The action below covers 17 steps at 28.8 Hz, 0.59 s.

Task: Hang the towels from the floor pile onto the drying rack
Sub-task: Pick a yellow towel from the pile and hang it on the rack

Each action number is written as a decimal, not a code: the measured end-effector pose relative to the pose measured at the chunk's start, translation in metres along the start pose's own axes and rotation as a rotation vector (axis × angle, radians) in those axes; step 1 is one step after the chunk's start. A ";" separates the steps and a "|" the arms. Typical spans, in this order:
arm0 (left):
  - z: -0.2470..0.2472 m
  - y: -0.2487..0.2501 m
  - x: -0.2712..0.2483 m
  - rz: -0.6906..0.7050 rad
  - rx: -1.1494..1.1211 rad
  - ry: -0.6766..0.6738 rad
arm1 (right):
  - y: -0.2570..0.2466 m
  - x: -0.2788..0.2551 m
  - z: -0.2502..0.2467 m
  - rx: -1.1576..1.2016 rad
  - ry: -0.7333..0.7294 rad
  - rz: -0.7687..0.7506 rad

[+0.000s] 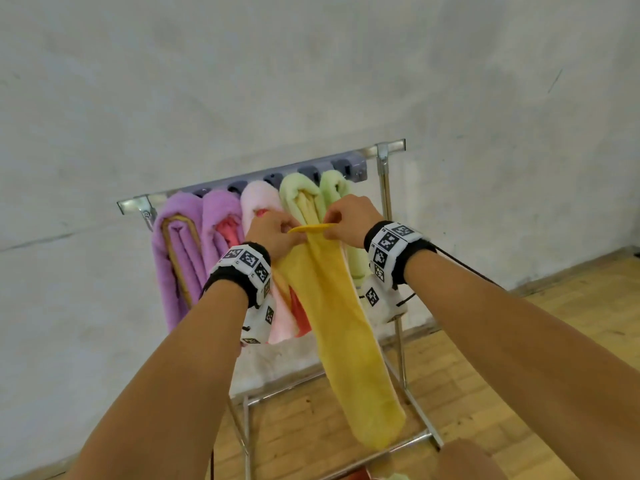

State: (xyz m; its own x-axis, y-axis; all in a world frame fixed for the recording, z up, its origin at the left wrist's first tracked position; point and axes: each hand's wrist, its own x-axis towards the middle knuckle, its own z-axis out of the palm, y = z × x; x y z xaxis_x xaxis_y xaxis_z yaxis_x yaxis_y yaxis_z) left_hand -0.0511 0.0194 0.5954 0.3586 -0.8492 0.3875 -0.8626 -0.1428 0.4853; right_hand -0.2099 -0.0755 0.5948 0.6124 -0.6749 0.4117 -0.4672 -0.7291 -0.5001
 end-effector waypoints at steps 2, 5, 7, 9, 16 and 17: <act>-0.006 0.003 0.009 -0.018 -0.012 0.043 | -0.004 0.007 -0.008 0.005 0.018 -0.019; -0.011 0.012 0.018 -0.037 0.000 0.077 | -0.011 0.009 -0.016 0.134 0.004 -0.091; -0.012 0.019 0.024 -0.026 0.017 0.078 | -0.016 0.008 -0.019 0.255 -0.032 -0.120; -0.012 0.024 0.029 -0.020 0.042 0.087 | -0.019 0.007 -0.020 0.326 -0.049 -0.124; -0.009 0.033 0.032 -0.095 0.016 0.100 | -0.024 0.001 -0.022 0.379 -0.041 -0.124; -0.009 0.033 0.033 -0.115 0.001 0.096 | -0.025 0.000 -0.022 0.358 -0.051 -0.127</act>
State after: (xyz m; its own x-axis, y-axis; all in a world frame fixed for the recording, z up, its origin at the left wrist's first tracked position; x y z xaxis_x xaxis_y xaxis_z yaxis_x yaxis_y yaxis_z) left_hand -0.0646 -0.0084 0.6313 0.4877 -0.7749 0.4021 -0.8139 -0.2369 0.5305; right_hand -0.2126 -0.0593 0.6245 0.6865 -0.5686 0.4534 -0.1390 -0.7146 -0.6856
